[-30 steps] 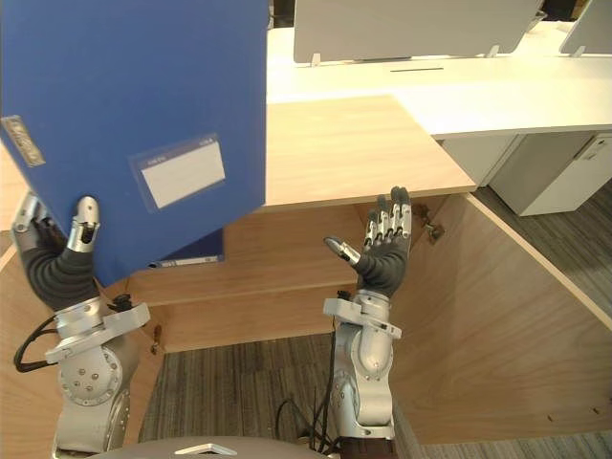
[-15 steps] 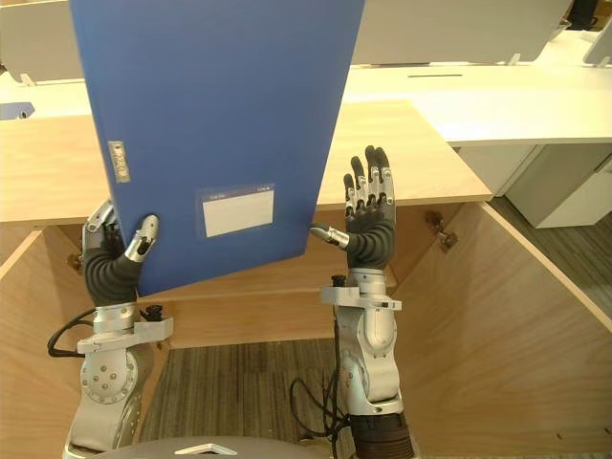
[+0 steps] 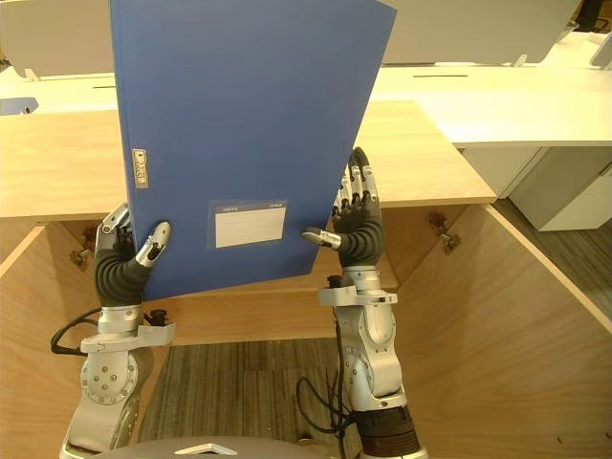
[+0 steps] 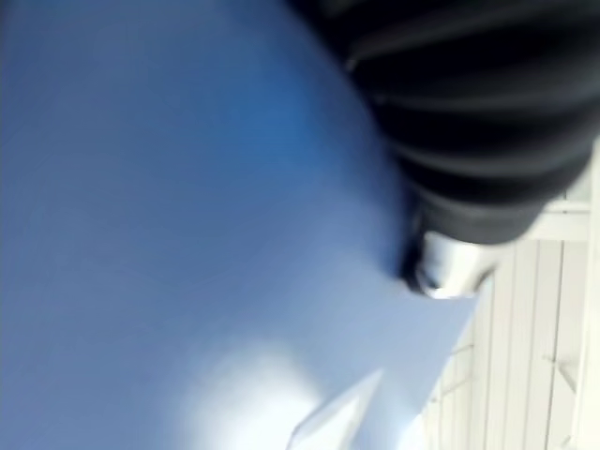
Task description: Walk over to the cabinet, pick up the folder, carry it to the office cabinet, place the folder inside the office cabinet, then close the office cabinet door
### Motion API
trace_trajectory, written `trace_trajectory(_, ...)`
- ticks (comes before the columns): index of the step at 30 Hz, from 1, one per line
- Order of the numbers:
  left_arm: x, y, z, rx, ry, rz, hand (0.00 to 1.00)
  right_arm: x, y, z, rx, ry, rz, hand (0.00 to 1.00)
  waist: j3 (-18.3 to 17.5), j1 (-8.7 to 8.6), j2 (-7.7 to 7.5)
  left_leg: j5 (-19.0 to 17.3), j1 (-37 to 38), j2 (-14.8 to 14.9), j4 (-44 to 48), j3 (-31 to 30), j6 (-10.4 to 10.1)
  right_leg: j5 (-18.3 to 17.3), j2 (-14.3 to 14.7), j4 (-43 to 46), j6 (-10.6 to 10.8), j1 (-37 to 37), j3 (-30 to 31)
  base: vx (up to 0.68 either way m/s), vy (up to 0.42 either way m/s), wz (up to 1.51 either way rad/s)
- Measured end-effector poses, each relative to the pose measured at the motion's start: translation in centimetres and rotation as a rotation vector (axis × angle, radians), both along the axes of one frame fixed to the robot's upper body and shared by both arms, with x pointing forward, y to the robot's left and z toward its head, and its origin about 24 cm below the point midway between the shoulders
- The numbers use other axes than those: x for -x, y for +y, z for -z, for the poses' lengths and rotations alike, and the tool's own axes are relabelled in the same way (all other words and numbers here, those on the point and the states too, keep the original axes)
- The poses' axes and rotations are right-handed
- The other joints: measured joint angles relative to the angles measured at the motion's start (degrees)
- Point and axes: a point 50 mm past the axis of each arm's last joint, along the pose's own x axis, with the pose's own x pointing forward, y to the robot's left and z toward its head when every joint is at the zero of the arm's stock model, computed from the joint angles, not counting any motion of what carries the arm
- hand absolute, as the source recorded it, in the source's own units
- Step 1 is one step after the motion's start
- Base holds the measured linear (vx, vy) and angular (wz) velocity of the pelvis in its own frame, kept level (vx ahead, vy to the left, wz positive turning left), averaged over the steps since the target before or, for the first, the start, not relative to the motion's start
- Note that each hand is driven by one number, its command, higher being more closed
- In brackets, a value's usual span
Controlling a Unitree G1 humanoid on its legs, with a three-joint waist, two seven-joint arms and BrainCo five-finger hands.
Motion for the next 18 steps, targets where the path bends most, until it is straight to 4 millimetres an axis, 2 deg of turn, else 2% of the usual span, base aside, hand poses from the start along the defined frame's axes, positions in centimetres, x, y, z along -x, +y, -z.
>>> trace_trajectory(5,0.0,-0.1,-0.1,-0.006,-0.006,0.012,1.0,-0.6,0.0,1.3,0.009,0.072,-0.009,0.0,-0.4,0.12,-0.63,0.1,-0.3,0.0,0.0,-0.2,0.0,0.0,0.0,0.0,0.0,-0.1,-0.1,0.0,-0.004,0.01)
trace_trajectory(15,0.2,0.0,-0.3,-0.067,-0.03,0.06,1.0,-1.3,-0.3,3.2,0.103,0.159,-0.068,0.0,-0.5,0.38,-0.8,0.1,-0.4,-0.1,0.0,-0.2,0.0,0.0,0.0,0.0,0.0,-0.3,-0.1,0.0,0.0,0.0)
trace_trajectory(16,0.2,0.0,-0.4,-0.072,-0.034,0.062,1.0,-1.3,-0.3,3.2,0.107,0.159,-0.071,1.0,-0.5,0.38,-0.8,0.2,-0.5,0.0,0.0,-0.2,0.0,0.0,0.0,0.0,0.0,-0.5,-0.1,0.0,0.0,0.0)
trace_trajectory(18,0.2,0.0,-0.5,-0.076,-0.037,0.067,1.0,-1.4,-0.3,3.4,0.118,0.167,-0.073,1.0,-0.5,0.37,-0.81,0.3,-0.7,-0.1,0.0,-0.2,0.0,0.0,0.0,0.1,0.0,-0.7,-0.1,0.0,0.0,0.0)
